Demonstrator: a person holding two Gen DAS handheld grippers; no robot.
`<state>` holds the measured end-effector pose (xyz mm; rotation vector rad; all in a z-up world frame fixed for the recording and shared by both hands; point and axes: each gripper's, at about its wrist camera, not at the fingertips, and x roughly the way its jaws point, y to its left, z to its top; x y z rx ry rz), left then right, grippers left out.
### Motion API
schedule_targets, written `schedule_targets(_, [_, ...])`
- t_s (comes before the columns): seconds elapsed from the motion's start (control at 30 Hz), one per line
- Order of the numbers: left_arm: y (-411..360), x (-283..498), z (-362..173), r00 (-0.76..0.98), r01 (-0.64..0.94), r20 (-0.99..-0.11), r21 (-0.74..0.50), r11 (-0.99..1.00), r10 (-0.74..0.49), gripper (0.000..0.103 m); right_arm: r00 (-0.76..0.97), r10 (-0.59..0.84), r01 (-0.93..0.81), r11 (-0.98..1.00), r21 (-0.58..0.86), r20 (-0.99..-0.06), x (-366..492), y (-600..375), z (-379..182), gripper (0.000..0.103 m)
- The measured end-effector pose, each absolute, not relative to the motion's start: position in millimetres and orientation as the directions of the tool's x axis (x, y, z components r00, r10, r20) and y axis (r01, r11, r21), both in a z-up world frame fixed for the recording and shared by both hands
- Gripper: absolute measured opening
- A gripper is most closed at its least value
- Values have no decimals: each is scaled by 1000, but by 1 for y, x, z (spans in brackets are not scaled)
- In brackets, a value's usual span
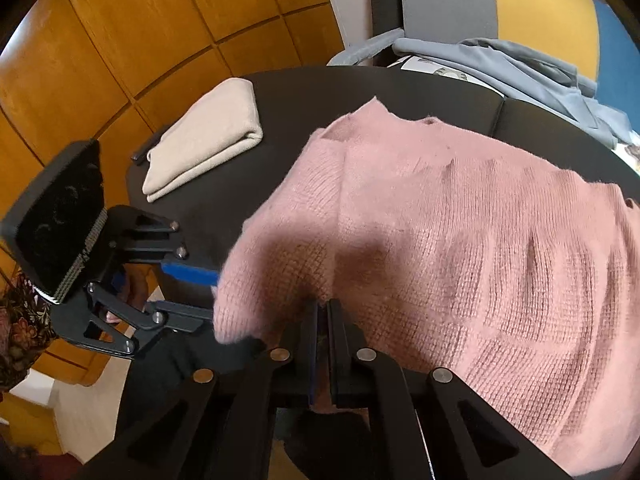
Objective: Fold clothes
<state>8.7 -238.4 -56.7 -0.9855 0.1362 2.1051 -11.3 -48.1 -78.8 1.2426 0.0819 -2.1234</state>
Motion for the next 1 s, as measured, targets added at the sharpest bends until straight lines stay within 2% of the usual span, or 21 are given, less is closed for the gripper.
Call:
schedule_targets(0.17, [-252,14,-61,-287,-687,-679,-346,-639,676,24,-339,-528,584,-767,265,-779,-19,-57,-69,5])
schedule_targets(0.3, [-257,24,-66,-307,-691,-711,-291,-662,633,24,-332,-543,598,-754,273,-772,-21,-66,-65,5])
schedule_targets(0.43, [-268,20,-56,-393,-649,-637,-318,-691,663,24,-327,-553,609,-743,277,-766,-21,-71,-62,5])
schedule_targets(0.57, [-248,5,-55,-364,-671,-604,-358,-650,709,24,-323,-557,609,-741,283,-765,-23,-73,-59,5])
schedule_targets(0.67, [-236,-8,-66,-362,-652,-656,-330,-683,662,24,-319,-563,611,-737,289,-762,-24,-75,-57,5])
schedule_targets(0.73, [-238,-21,-80,-319,-587,-669,-416,-694,672,24,-323,-564,617,-734,282,-760,-23,-76,-54,5])
schedule_targets(0.83, [-251,-21,-81,-367,-509,-606,-504,-698,706,23,-321,-573,622,-728,289,-754,-23,-78,-54,5])
schedule_targets(0.87, [-256,-18,-80,-394,-493,-580,-522,-696,713,19,-318,-578,623,-725,294,-752,-23,-78,-55,5])
schedule_targets(0.9, [-261,-16,-78,-401,-489,-552,-546,-680,731,9,-315,-583,623,-722,300,-749,-23,-78,-56,7])
schedule_targets(1.0, [-282,2,-63,-435,-505,-485,-566,-652,759,6,-361,-567,630,-734,255,-741,-19,-72,-53,9])
